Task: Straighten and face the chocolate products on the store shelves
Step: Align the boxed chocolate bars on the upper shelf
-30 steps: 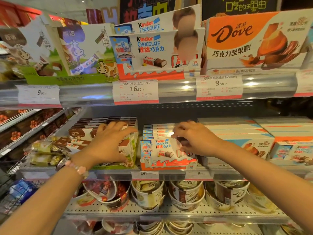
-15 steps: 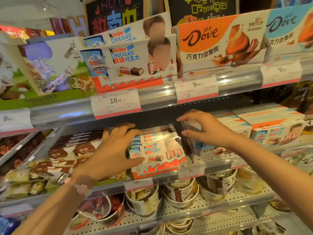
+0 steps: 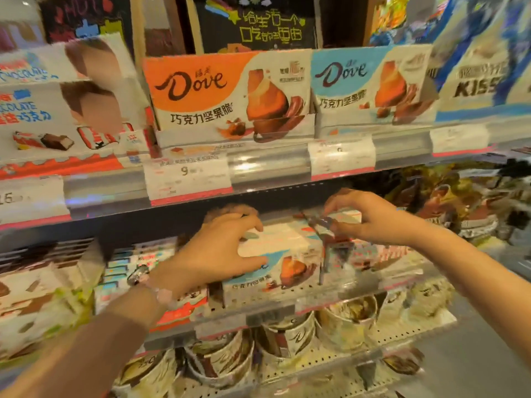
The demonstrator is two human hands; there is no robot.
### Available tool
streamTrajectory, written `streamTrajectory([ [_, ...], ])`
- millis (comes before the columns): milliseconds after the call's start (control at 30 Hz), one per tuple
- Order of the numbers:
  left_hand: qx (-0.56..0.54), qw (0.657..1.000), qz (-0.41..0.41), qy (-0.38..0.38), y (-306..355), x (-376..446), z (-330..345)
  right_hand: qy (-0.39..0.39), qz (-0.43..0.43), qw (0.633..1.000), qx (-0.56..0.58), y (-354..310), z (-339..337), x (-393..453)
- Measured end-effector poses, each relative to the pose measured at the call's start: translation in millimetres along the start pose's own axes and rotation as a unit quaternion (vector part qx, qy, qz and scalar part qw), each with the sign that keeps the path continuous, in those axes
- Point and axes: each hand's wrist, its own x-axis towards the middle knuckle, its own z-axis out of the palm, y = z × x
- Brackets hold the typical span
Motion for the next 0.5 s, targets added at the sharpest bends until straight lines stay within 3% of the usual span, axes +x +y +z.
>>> streamTrajectory([
  [233,0.002,0.998,-0.061,-0.026,38,53,36,-0.110,-0.049,0.985,-0.124,62,-14,-14],
  [367,-0.056,0.995,-0.086,-0.014,38,54,48,-0.102,-0.100,0.967,-0.209,76,-5,-9],
  [500,-0.090,0.990,-0.105,-0.007,37,49,50,-0.102,-0.135,0.970,-0.175,80,-3,-4],
])
